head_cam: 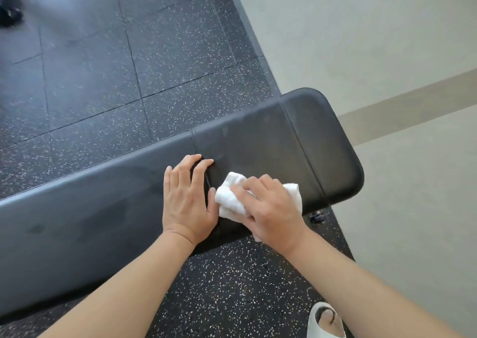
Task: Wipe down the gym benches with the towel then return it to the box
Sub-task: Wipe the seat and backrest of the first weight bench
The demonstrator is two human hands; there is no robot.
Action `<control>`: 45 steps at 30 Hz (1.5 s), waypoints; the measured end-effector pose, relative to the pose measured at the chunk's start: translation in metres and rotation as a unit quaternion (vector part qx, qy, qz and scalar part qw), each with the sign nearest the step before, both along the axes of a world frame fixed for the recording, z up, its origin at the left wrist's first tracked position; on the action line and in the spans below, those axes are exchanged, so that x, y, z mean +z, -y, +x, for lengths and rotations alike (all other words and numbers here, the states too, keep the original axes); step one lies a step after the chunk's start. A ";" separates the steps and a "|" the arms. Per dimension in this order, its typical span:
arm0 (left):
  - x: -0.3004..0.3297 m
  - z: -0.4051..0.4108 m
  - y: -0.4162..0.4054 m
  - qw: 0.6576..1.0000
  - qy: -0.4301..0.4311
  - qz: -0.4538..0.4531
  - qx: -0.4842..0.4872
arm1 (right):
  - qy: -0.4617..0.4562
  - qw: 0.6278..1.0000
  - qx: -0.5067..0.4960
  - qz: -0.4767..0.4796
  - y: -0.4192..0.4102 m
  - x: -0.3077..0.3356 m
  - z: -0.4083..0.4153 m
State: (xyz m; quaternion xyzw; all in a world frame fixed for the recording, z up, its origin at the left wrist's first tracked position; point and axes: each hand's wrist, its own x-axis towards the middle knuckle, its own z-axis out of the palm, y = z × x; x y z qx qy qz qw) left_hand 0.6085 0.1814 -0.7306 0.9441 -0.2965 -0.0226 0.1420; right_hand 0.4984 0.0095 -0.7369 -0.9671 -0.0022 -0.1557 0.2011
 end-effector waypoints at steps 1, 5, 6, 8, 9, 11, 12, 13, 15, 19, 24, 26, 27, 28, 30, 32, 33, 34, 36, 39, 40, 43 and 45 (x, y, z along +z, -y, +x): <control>-0.001 0.000 -0.001 1.000 0.001 -0.002 -0.001 | 0.001 0.999 0.027 -0.019 0.005 -0.001 0.012; -0.004 0.001 0.000 1.000 0.001 -0.008 0.004 | -0.024 0.997 0.054 -0.041 0.020 -0.001 0.080; -0.005 0.001 -0.001 1.000 0.002 -0.003 0.007 | -0.029 0.998 0.038 -0.045 0.023 0.001 0.098; -0.002 0.001 -0.001 1.000 0.002 0.002 0.008 | -0.056 0.997 0.014 -0.044 0.026 0.007 0.126; 0.000 0.000 0.000 1.000 0.000 0.001 0.007 | -0.076 0.996 0.007 -0.047 0.027 0.009 0.134; 0.003 -0.002 0.000 1.000 -0.001 -0.003 0.006 | -0.099 0.993 -0.006 -0.060 0.025 0.007 0.138; 0.003 -0.002 0.000 1.000 0.000 -0.003 0.005 | -0.097 0.993 -0.024 -0.055 0.022 0.005 0.133; 0.002 -0.002 -0.001 1.000 0.000 0.001 0.005 | -0.088 0.994 -0.049 -0.041 0.019 0.004 0.124; 0.003 -0.003 0.000 1.000 0.000 0.013 0.004 | -0.055 0.993 -0.101 -0.021 0.009 0.004 0.099; 0.014 -0.014 0.003 0.998 -0.022 0.056 0.022 | -0.057 0.993 -0.102 -0.010 -0.010 0.012 0.044; 0.054 -0.034 0.005 0.982 -0.166 0.074 0.049 | -0.191 0.975 -0.108 0.036 -0.022 0.040 0.022; 0.082 -0.038 -0.005 0.976 -0.202 0.075 0.035 | -0.252 0.960 -0.114 0.047 -0.027 0.061 0.025; 0.098 -0.039 -0.012 0.975 -0.204 0.080 0.026 | -0.272 0.955 -0.111 0.041 -0.030 0.075 0.025; 0.114 -0.038 -0.020 0.976 -0.201 0.078 0.023 | -0.272 0.955 -0.108 0.050 -0.031 0.088 0.024; 0.148 -0.034 -0.036 0.979 -0.189 0.066 0.031 | -0.246 0.955 -0.127 0.109 -0.033 0.120 0.018; 0.182 -0.027 -0.049 0.982 -0.181 0.048 0.029 | -0.198 0.952 -0.162 0.166 -0.034 0.151 0.009; 0.201 -0.024 -0.055 0.983 -0.177 0.040 0.024 | -0.181 0.949 -0.180 0.183 -0.035 0.169 0.005; 0.218 -0.020 -0.060 0.984 -0.173 0.033 0.018 | -0.163 0.948 -0.192 0.193 -0.037 0.186 0.002; 0.255 -0.019 -0.069 0.986 -0.164 0.020 0.010 | -0.139 0.945 -0.211 0.209 -0.044 0.223 -0.007; 0.313 -0.028 -0.075 0.985 -0.172 -0.003 -0.004 | -0.099 0.941 -0.225 0.232 -0.061 0.278 -0.023; 0.332 -0.034 -0.076 0.985 -0.172 -0.015 -0.019 | -0.083 0.942 -0.225 0.235 -0.068 0.298 -0.029; 0.389 -0.052 -0.080 0.984 -0.158 -0.046 -0.065 | -0.061 0.944 -0.228 0.230 -0.087 0.356 -0.045; 0.425 -0.058 -0.086 0.983 -0.146 -0.077 -0.074 | -0.043 0.940 -0.243 0.236 -0.095 0.393 -0.053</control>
